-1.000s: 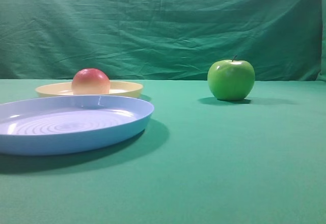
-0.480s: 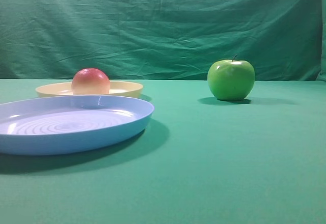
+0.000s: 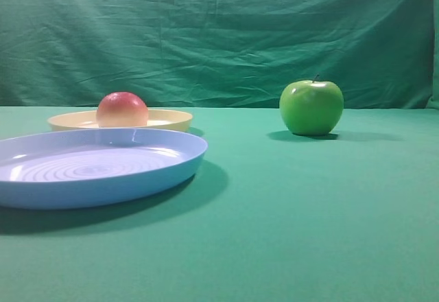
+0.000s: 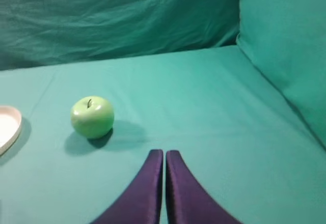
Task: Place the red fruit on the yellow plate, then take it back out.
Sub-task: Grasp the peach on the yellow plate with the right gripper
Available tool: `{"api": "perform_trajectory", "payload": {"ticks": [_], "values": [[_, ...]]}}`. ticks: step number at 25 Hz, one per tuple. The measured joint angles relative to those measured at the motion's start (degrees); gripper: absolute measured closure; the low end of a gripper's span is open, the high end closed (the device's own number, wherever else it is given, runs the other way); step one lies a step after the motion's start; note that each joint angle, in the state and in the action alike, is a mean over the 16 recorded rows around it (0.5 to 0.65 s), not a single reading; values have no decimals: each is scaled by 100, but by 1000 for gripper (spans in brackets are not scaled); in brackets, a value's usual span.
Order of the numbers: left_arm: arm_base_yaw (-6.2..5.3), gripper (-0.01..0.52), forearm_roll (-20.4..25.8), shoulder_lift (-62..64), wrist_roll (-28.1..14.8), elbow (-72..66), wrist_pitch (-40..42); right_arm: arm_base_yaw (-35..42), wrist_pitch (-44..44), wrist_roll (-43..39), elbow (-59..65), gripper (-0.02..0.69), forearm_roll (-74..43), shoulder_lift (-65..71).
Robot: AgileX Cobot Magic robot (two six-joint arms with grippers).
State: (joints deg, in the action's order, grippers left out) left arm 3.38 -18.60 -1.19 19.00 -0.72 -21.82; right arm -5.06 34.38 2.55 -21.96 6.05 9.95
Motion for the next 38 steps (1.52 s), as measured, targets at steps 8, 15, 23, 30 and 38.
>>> {"api": "perform_trajectory", "payload": {"ticks": [8,15,23,30,38], "values": [[0,514,0,0,2,0,0,-852,1341,393,-1382,665,225,1083],[0,514,0,0,2,0,0,-1803,1410,559,-1740,665,368,2036],[0,514,0,0,2,0,0,-2369,1043,581,-1836,665,493,2756],[0,514,0,0,2,0,0,-2431,665,608,-1901,665,550,2941],[0,514,0,0,2,0,0,-2431,479,780,-2151,665,459,3342]]}}
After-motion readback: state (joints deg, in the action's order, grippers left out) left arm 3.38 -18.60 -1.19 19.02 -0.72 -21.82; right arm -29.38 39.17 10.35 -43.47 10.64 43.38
